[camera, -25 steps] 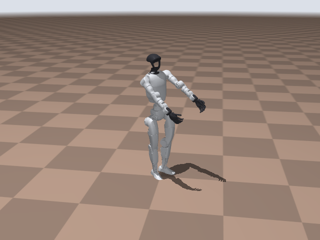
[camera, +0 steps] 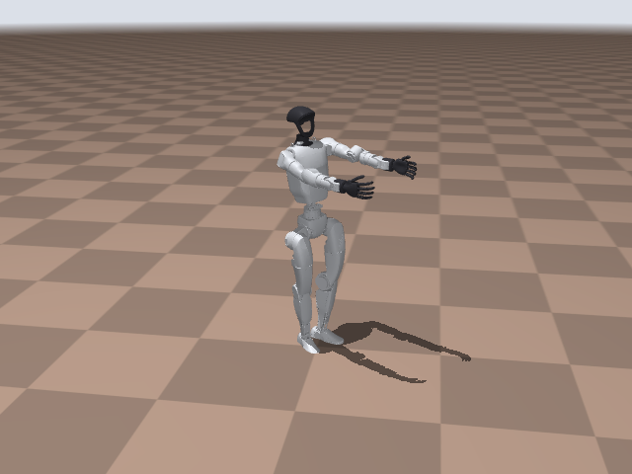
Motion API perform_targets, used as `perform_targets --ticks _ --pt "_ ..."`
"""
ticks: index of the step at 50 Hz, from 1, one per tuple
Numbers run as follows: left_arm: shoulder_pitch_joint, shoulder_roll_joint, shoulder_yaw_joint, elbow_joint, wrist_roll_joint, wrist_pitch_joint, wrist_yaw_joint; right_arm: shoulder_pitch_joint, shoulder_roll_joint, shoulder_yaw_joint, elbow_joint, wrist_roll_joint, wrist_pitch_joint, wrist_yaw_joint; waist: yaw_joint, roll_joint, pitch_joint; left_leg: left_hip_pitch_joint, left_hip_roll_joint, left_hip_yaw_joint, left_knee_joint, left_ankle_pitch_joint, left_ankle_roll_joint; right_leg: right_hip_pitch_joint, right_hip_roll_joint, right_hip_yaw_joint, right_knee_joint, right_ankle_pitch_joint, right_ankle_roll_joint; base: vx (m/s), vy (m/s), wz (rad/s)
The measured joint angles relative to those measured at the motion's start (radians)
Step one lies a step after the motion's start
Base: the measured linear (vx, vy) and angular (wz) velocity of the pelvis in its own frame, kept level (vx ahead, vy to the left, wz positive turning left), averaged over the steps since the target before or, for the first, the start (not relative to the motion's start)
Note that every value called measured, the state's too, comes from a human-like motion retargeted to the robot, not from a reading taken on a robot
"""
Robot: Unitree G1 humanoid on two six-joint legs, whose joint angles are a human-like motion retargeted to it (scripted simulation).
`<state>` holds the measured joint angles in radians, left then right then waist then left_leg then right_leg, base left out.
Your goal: Upper body actions
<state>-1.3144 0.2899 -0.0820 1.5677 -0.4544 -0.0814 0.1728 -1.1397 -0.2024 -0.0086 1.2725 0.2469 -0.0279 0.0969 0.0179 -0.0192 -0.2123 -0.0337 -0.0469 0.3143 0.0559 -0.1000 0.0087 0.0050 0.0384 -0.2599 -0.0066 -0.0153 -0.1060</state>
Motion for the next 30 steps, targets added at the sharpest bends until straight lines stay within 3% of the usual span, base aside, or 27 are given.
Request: perform_targets --ticks 9,15,18,22,25,30 --pt "0.037 -0.015 0.025 -0.025 -0.023 -0.004 -0.006 0.029 0.025 -0.019 -0.007 0.015 0.006 0.016 0.001 0.002 0.005 0.001 0.002 0.004 -0.001 0.001 0.0 -0.003 0.002 0.003 0.001 0.004 -0.001 0.0 0.0 0.0" --pt "0.17 -0.055 0.035 -0.219 0.045 0.02 -0.06 0.113 0.043 0.002 -0.13 -0.053 0.0 0.057 0.007 0.016 0.025 0.002 -0.001 0.005 0.0 0.001 0.001 -0.003 0.002 0.005 0.001 0.007 -0.003 -0.03 0.05 -0.01" --pt "0.296 -0.075 0.061 -0.353 0.034 0.043 -0.128 0.221 0.063 -0.004 -0.277 -0.172 -0.019 0.182 -0.012 0.027 0.034 -0.001 -0.003 -0.001 -0.001 0.002 0.001 -0.004 0.0 -0.002 0.0 0.007 -0.002 -0.03 0.1 0.12" --pt "0.502 -0.113 0.104 -0.496 -0.013 0.054 -0.19 0.44 0.068 -0.002 -0.459 -0.321 -0.109 0.327 -0.03 0.033 0.047 -0.004 -0.006 -0.007 -0.005 0.004 0.002 -0.006 -0.001 -0.007 -0.003 0.006 -0.001 0.02 0.09 0.08" --pt "0.687 -0.135 0.126 -0.562 0.025 0.064 -0.212 0.648 0.07 0.008 -0.521 -0.379 -0.172 0.282 -0.037 0.032 0.065 -0.002 -0.008 -0.011 -0.005 0.004 0.001 -0.004 -0.004 -0.011 -0.004 0.005 -0.001 0.01 0.02 0.01" --pt "1.004 -0.183 0.106 -0.523 0.1 0.065 -0.182 0.912 0.113 -0.005 -0.377 -0.438 -0.154 0.136 -0.048 0.03 0.085 -0.003 -0.01 -0.011 -0.008 0.004 -0.001 -0.005 -0.007 -0.01 -0.006 0.005 0.0 0.03 0.03 0.01"
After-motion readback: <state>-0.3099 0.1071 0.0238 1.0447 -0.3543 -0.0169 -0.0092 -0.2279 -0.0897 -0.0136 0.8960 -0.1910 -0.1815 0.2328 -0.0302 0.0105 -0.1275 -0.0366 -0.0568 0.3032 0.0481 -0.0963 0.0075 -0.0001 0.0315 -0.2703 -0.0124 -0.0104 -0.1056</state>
